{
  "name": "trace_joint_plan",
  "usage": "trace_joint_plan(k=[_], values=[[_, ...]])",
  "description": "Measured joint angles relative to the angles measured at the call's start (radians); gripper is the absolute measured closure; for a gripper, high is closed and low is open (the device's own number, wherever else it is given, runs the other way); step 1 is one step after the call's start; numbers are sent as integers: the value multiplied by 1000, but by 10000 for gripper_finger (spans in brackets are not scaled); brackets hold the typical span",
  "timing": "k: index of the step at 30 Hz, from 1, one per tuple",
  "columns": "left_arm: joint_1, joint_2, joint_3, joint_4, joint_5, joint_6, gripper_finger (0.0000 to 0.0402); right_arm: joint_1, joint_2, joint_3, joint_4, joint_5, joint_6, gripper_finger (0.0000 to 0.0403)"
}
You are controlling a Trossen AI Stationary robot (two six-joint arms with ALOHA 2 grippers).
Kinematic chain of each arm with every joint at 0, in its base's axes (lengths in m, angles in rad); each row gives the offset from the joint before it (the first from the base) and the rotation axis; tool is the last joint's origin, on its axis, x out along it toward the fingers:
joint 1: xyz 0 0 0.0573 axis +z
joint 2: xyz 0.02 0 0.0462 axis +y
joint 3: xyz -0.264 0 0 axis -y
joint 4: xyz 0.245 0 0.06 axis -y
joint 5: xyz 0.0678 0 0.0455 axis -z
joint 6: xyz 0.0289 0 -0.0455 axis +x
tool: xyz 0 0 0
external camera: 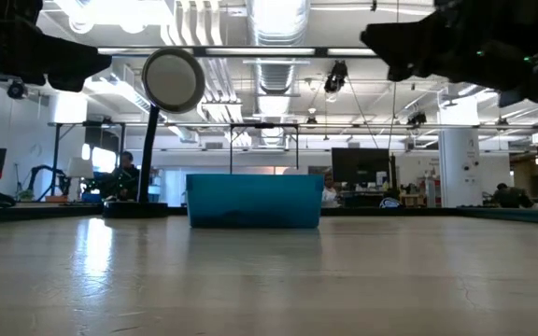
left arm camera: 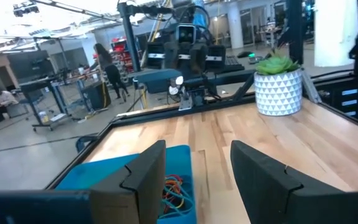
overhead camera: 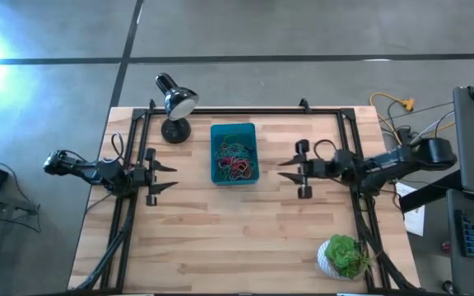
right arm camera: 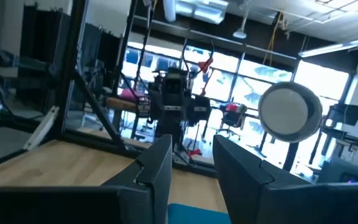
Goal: Pick and place rubber bands into bin
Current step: Return to Home Position
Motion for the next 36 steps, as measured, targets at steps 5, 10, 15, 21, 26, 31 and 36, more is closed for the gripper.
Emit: trace_joint_plan(k=[5, 10, 15, 21, 26, 31, 36], values=[[0, 0, 0, 1, -8, 17, 235, 5, -122, -101, -2, 0, 31, 292], [0, 0, 0, 3, -8, 17, 235, 2, -195, -176, -4, -1, 74, 294], [0, 0, 0, 2, -8, 17, 235, 2, -258, -222, -38, -15, 54, 292], [0, 0, -4, 3, -9, 17, 235, -1, -367, -223, -103, -15, 1, 292], [0, -2, -13, 2, -13, 27, 235, -3, -479, -222, -242, -13, 21, 294], [0, -2, -13, 2, -37, 44, 235, -3, -591, -222, -401, -13, 58, 295], [0, -2, -14, 2, -39, 51, 235, -3, -669, -222, -486, -13, 51, 301]])
